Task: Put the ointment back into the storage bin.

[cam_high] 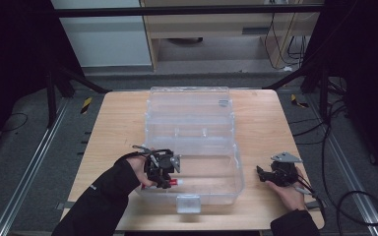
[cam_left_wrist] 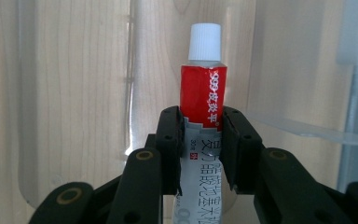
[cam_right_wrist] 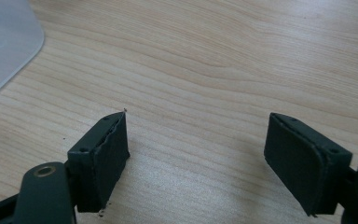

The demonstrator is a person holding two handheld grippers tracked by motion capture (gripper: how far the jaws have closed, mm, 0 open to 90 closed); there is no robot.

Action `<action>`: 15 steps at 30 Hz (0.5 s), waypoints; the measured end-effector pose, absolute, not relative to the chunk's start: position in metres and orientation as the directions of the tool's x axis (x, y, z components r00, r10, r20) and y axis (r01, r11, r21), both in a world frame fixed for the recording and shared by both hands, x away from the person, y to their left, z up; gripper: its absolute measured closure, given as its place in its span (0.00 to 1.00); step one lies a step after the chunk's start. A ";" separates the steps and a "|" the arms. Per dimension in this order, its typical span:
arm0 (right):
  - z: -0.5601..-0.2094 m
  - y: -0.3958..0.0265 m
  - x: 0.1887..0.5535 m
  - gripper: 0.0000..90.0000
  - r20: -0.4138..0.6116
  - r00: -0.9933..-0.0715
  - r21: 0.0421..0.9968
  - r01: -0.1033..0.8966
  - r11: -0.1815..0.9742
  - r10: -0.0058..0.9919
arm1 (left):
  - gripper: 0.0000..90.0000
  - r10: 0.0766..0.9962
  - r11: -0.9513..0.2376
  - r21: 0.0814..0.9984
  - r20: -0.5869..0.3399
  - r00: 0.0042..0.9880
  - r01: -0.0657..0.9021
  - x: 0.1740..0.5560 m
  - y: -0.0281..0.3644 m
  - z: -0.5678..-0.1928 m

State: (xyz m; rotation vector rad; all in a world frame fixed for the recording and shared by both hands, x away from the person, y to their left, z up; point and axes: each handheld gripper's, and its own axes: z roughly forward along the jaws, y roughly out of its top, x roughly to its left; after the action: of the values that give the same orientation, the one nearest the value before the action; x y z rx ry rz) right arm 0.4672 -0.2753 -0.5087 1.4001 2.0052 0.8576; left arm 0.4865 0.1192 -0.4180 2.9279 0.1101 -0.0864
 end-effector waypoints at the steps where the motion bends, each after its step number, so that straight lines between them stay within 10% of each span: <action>1: -0.509 -0.275 0.467 0.24 -0.074 -0.312 0.757 0.601 0.257 0.947 | 0.78 0.071 -0.975 0.207 -0.069 0.995 0.084 0.486 0.119 -0.419; 15: -0.509 -0.275 0.467 0.24 -0.070 -0.317 0.755 0.602 0.258 0.946 | 0.77 0.056 -0.979 0.190 -0.081 0.995 0.070 0.488 0.117 -0.428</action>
State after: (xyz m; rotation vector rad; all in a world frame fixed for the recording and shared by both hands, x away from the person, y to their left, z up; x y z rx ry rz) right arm 0.4669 -0.2751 -0.5087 1.3992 2.0112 0.8604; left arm 0.4876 0.1165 -0.4281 2.9443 0.0938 -0.1117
